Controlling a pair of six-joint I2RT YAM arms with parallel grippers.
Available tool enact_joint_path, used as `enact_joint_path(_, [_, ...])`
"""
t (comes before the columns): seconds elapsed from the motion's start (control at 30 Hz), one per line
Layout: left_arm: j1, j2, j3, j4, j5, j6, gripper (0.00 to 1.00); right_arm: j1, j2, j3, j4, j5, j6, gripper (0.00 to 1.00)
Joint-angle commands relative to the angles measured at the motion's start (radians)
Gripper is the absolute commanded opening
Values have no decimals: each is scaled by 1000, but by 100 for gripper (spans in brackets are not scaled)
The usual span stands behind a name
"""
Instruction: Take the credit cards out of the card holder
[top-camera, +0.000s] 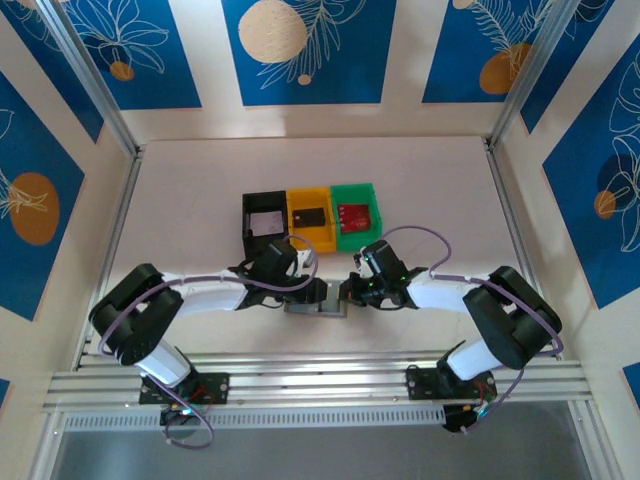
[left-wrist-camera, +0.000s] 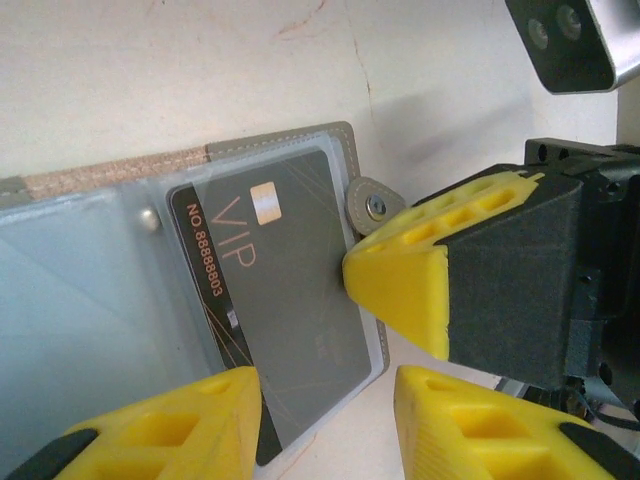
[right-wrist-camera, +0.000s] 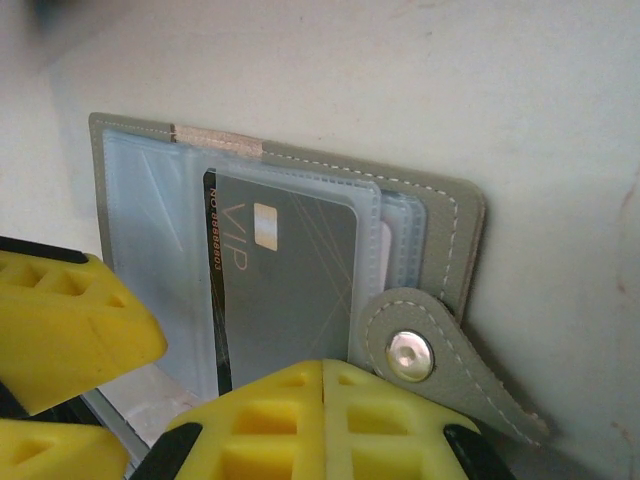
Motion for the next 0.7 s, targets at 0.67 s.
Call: enact_joint_path(0.67, [11,79,0,0,-52,19,34,-3,34,-39,-1,-9,12,0])
